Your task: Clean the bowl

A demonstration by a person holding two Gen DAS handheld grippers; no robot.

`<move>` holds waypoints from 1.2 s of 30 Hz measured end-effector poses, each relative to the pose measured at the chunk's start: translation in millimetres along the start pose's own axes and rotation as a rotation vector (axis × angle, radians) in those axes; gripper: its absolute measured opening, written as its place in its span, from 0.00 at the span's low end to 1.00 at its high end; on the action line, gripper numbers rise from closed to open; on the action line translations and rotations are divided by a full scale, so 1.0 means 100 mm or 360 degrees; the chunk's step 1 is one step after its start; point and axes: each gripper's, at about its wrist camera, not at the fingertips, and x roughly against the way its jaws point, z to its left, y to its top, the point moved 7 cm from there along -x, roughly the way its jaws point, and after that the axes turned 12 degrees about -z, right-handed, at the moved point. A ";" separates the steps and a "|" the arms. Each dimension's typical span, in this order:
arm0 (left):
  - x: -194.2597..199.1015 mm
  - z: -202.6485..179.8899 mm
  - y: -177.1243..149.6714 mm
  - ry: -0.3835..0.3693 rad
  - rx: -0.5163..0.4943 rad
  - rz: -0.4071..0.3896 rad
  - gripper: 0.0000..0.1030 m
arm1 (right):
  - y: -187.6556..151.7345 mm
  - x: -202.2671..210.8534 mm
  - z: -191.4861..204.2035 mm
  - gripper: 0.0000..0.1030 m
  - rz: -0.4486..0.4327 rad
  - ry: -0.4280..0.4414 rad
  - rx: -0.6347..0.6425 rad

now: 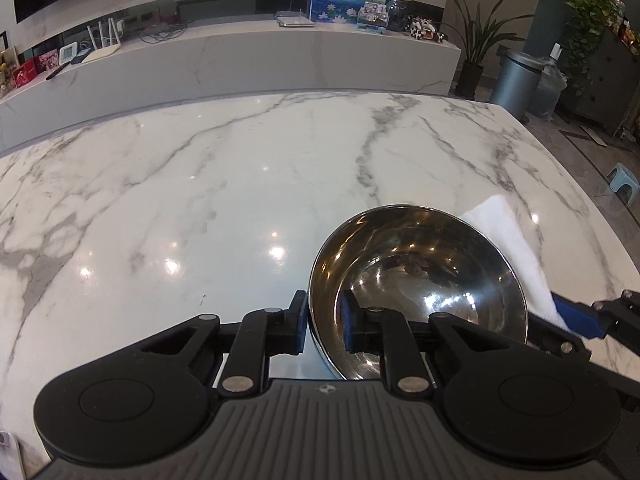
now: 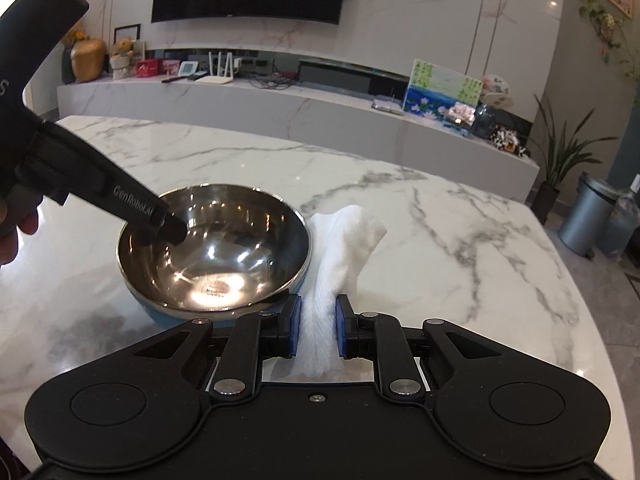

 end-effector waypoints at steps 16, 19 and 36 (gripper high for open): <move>0.04 0.03 -0.06 0.0030 0.0043 0.0036 0.25 | -0.21 -0.15 0.18 0.16 0.0158 0.0103 0.0068; 0.06 0.05 -0.10 0.0046 0.0081 0.0070 0.34 | -0.22 -0.16 0.17 0.16 0.0163 0.0101 0.0066; 0.08 0.04 -0.08 -0.0046 0.0098 0.0064 0.15 | -0.17 -0.16 0.10 0.16 0.0152 0.0076 0.0053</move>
